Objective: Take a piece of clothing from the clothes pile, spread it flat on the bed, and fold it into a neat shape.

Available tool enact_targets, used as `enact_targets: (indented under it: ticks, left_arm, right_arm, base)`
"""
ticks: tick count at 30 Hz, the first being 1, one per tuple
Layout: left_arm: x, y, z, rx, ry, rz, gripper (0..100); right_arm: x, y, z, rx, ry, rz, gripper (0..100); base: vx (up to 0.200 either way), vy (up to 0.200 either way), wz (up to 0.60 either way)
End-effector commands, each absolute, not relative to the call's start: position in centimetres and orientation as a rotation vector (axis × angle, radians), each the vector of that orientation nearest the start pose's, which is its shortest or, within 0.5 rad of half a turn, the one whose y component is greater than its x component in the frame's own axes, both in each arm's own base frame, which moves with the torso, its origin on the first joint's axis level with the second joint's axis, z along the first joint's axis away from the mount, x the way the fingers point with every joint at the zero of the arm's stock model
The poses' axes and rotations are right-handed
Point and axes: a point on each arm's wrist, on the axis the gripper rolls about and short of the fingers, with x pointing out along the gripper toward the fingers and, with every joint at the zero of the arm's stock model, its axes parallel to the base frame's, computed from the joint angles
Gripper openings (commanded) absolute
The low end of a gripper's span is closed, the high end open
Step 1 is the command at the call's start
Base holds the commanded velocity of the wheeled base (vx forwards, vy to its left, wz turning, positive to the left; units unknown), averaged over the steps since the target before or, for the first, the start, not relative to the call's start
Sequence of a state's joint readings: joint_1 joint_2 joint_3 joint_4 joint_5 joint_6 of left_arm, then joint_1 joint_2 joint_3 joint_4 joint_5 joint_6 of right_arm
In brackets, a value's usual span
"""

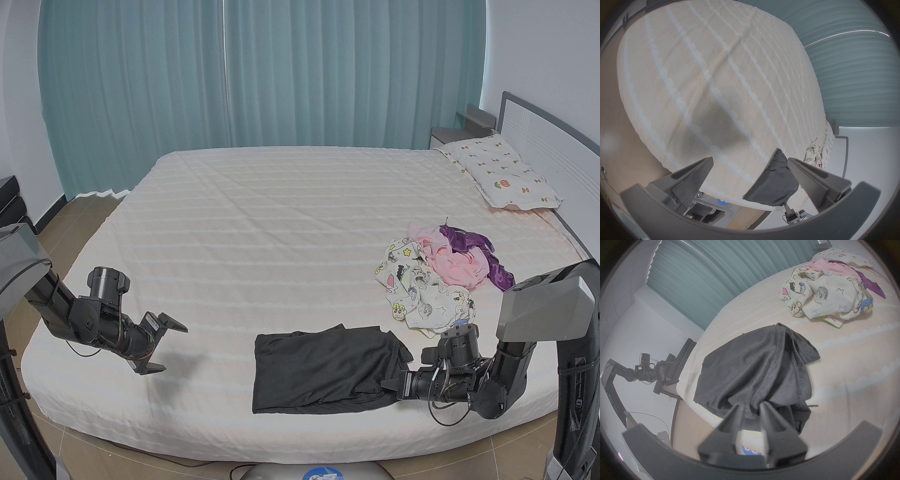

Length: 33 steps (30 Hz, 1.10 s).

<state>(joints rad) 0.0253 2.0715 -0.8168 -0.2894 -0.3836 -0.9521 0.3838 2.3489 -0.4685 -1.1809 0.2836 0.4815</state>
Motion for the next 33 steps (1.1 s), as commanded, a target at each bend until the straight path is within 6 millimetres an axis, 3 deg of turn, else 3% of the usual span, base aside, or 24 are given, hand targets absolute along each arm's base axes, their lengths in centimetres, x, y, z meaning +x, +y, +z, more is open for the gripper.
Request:
enact_targets:
  ticks: [1, 8, 17, 22, 23, 27, 33]
  left_arm:
    - [32.8, 0.0, 3.8, -1.063, 1.048, 0.149, 100]
    - [32.8, 0.0, 3.8, -1.064, 1.047, 0.150, 100]
    - [32.8, 0.0, 3.8, -1.064, 1.047, 0.150, 100]
    - [32.8, 0.0, 3.8, -1.064, 1.047, 0.150, 100]
    - [32.8, 0.0, 3.8, -1.064, 1.047, 0.150, 100]
    - [32.8, 0.0, 3.8, -1.063, 1.048, 0.149, 100]
    - [32.8, 0.0, 3.8, -1.063, 1.048, 0.149, 100]
  right_arm:
    - [27.4, 10.8, -3.6, 0.404, 0.852, 0.429, 0]
    - [26.2, 9.7, -2.9, 0.406, 0.867, 0.408, 0]
    - [26.1, 8.0, -3.2, 0.384, 0.873, 0.369, 0]
    - [25.8, 8.0, -3.7, 0.378, 0.900, 0.373, 0]
    - [25.9, 8.1, -3.7, 0.379, 0.898, 0.376, 100]
    - [26.5, 8.2, -3.5, 0.391, 0.861, 0.383, 100]
    - [29.9, 8.6, -1.5, 0.480, 0.716, 0.384, 100]
  base:
    - [0.000, 0.000, 0.00]
    - [0.000, 0.000, 0.00]
    - [0.000, 0.000, 0.00]
    - [0.000, 0.000, 0.00]
    - [0.000, 0.000, 0.00]
    - [0.000, 0.000, 0.00]
    - [0.000, 0.000, 0.00]
